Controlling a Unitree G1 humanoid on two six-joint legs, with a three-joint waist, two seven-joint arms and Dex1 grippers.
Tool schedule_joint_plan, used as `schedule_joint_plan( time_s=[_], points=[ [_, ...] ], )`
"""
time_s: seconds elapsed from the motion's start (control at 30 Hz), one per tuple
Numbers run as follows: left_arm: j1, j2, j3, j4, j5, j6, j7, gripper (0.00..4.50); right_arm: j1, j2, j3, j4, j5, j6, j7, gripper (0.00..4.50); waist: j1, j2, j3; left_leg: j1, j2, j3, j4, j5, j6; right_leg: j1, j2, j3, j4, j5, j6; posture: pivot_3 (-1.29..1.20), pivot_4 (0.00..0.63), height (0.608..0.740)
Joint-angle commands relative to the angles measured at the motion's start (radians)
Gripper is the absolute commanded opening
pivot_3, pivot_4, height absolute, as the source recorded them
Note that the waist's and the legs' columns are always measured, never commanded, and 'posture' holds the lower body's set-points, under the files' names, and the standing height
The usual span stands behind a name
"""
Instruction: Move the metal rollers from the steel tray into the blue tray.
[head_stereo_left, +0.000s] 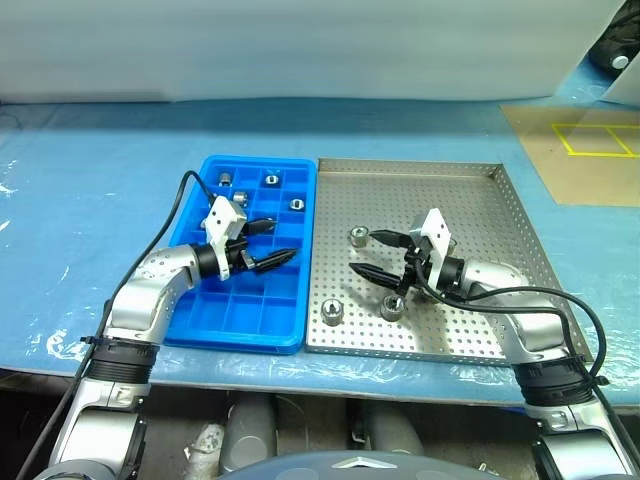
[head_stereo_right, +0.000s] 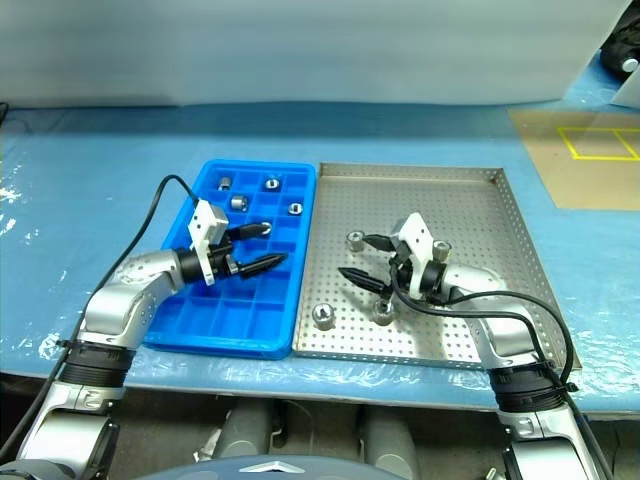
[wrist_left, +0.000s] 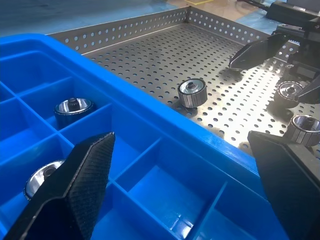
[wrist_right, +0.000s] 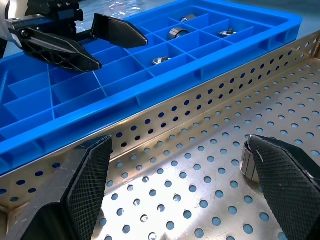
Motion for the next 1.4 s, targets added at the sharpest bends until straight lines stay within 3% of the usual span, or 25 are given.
schedule_joint_plan(
  time_s=[0.03,0.27,0.47,0.7,0.8,1.07,1.4],
  points=[
    [-0.006,0.008,0.0,-0.037,-0.014,-0.002,-0.01,4.5,-0.015,-0.01,-0.023,-0.046,0.021,-0.006,0.002,4.48,0.0,0.0,0.0,0.0,0.0,0.0,0.0,0.0,0.0,0.0,0.0,0.0,0.0,0.0,0.0,-0.02,0.15,0.74],
    [-0.02,0.009,0.008,-0.037,-0.021,0.008,-0.007,4.5,-0.013,-0.013,-0.025,-0.061,0.026,-0.001,0.001,4.48,0.0,0.0,0.0,0.0,0.0,0.0,0.0,0.0,0.0,0.0,0.0,0.0,0.0,0.0,0.0,-0.03,0.15,0.74],
    [-0.206,-0.053,-0.023,0.082,-0.023,-0.001,-0.04,4.5,-0.037,-0.028,-0.046,-0.079,0.04,0.014,-0.002,4.48,0.006,0.0,0.0,-0.001,0.0,0.001,0.001,0.0,0.0,0.0,0.0,-0.001,0.0,0.0,0.0,-0.06,0.15,0.74],
    [-0.452,-0.134,-0.134,0.394,0.066,-0.126,-0.203,4.5,-0.031,-0.084,-0.095,-0.173,0.085,0.067,-0.002,4.48,-0.002,0.0,0.0,-0.002,0.0,0.001,0.001,0.0,0.001,0.0,-0.001,0.0,0.0,0.0,0.0,-0.15,0.15,0.74],
    [-0.583,-0.195,-0.168,0.632,0.132,-0.224,-0.247,4.5,-0.004,-0.091,-0.128,-0.204,0.097,0.079,-0.031,4.48,-0.004,0.0,0.0,-0.003,0.0,0.002,0.001,0.0,0.002,-0.001,0.0,0.0,0.0,0.0,0.0,-0.18,0.15,0.74],
    [-0.794,-0.3,-0.219,1.113,0.338,-0.43,-0.184,4.5,0.122,-0.079,-0.163,-0.317,0.109,0.103,-0.129,4.48,-0.022,0.0,0.0,-0.004,0.0,0.002,0.002,-0.001,0.003,-0.001,-0.001,0.0,-0.002,0.0,0.0,-0.3,0.15,0.74],
    [-0.822,-0.381,-0.16,1.26,0.403,-0.466,-0.136,4.5,0.226,-0.08,-0.195,-0.41,0.123,0.119,-0.216,4.48,-0.041,0.0,0.0,-0.003,-0.001,0.002,0.004,-0.002,0.004,0.001,-0.001,-0.001,-0.002,0.0,0.001,-0.39,0.15,0.74]
  ],
)
